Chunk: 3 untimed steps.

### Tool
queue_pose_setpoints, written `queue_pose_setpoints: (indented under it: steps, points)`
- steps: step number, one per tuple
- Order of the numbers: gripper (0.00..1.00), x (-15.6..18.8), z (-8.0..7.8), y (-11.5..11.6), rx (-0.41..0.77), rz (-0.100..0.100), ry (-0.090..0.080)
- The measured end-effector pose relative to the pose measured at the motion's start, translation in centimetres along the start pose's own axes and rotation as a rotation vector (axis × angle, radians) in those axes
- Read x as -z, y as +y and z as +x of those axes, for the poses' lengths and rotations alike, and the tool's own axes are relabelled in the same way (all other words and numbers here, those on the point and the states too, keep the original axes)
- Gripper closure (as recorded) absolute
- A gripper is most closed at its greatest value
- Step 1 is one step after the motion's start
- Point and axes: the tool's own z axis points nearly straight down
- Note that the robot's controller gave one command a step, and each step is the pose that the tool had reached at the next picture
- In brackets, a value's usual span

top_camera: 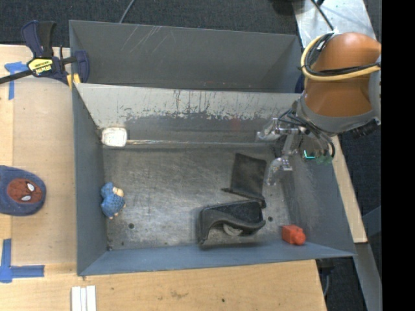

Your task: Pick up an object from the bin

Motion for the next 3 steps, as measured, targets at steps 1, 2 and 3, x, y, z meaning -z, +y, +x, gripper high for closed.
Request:
queue_pose_setpoints:
  steps: [1,2,3]
  points:
    - [0.0,-11.3,-1.4,0.3,-0.189,0.0,-0.01]
    - [1.0,-10.7,-1.9,0.2,-0.187,0.001,-0.024]
    - [1.0,4.1,-1.9,-0.3,-0.212,0.0,-0.018]
